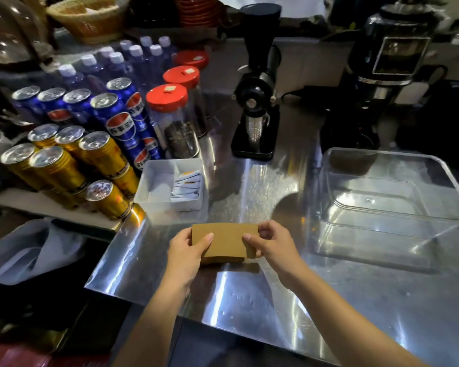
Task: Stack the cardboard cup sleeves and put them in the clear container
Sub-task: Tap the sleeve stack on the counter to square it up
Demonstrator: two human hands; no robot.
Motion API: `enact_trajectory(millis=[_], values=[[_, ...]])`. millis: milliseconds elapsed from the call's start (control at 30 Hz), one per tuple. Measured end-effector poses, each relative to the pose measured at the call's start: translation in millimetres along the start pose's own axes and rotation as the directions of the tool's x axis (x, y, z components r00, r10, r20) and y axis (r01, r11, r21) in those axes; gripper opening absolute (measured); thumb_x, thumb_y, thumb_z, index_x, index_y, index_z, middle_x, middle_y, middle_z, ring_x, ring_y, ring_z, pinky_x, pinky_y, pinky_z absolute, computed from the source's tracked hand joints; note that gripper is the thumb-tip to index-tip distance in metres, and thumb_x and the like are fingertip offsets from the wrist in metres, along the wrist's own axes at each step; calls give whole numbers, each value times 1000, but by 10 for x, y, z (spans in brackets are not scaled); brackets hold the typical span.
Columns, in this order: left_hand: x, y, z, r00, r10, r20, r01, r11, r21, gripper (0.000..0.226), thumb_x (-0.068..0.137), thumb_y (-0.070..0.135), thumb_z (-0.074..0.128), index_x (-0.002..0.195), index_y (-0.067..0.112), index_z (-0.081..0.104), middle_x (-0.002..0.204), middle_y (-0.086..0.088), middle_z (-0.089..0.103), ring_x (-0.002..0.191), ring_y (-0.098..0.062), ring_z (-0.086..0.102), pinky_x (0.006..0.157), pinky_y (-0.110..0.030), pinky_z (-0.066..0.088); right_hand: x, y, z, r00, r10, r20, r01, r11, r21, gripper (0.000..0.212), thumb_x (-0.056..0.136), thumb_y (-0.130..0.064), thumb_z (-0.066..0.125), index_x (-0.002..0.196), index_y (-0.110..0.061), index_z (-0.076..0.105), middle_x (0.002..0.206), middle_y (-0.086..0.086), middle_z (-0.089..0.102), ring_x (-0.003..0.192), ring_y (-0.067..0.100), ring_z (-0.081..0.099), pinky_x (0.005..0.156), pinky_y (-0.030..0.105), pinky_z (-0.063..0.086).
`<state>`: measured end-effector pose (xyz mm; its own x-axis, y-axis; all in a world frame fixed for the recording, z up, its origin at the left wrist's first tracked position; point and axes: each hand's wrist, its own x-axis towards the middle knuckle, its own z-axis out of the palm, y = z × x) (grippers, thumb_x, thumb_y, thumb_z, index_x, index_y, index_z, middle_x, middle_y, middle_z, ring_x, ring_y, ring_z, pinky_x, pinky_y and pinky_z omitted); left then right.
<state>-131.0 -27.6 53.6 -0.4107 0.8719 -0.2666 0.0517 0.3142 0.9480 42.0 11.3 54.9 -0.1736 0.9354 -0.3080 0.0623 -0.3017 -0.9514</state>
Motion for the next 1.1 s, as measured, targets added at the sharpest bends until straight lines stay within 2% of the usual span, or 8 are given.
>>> enact_trajectory(millis=[167,267,500,667,800,867,1000,1100], values=[[146,-106,-161,999,25,-48,-16,982,186,28,81,23,67,106,9,65,98,-7,68,88,-17,62,73,-25,47,71,6,225,996,90,-8,-90,996,-2,16,79,-8,68,79,-10,52,74,5,56,56,13,53,38,19,41],[203,-210,-170,999,5,-54,11,958,288,31,82,28,65,107,9,64,102,-9,67,94,-23,61,78,-31,47,92,37,281,991,128,-28,-129,991,-31,18,80,-9,67,83,-9,49,76,6,55,58,15,54,33,18,40],[335,-301,-214,998,-30,-50,49,892,449,49,77,37,68,117,12,56,118,-10,57,102,-21,55,86,-33,45,152,57,281,986,147,-72,-155,979,-132,26,76,-13,72,80,-12,46,77,4,52,61,14,48,49,23,38],[378,-240,-280,977,-215,-6,205,922,330,41,73,31,74,103,10,56,108,-6,59,100,-24,58,89,-40,49,163,-16,253,981,186,-45,-191,967,-171,50,68,-14,80,95,-11,38,76,-2,48,60,7,49,30,8,34],[360,-138,-237,953,-284,104,261,946,190,24,75,18,73,94,9,62,90,-6,68,86,-22,65,80,-39,55,214,-65,236,976,218,13,-201,918,-343,65,58,-18,87,97,-13,35,77,-6,48,67,4,47,45,16,37],[335,-129,-238,951,-274,142,252,955,153,15,76,15,73,87,15,62,87,-2,68,83,-18,64,72,-31,53,240,-66,215,966,256,43,-225,908,-353,61,56,-17,87,95,-9,41,77,-1,55,66,8,54,47,20,41],[292,-118,-308,931,-276,239,247,958,145,24,75,7,72,97,13,65,98,-10,70,93,-26,65,83,-41,55,253,-5,167,944,282,171,-223,928,-297,33,59,-6,84,84,-2,63,78,11,70,67,19,68,55,25,56],[241,-186,-343,950,-172,262,152,984,93,36,74,7,72,108,14,63,102,-5,70,96,-18,65,73,-25,55,236,55,143,956,200,214,-157,967,-200,39,60,0,81,92,-3,59,82,9,68,65,10,68,51,18,52]])
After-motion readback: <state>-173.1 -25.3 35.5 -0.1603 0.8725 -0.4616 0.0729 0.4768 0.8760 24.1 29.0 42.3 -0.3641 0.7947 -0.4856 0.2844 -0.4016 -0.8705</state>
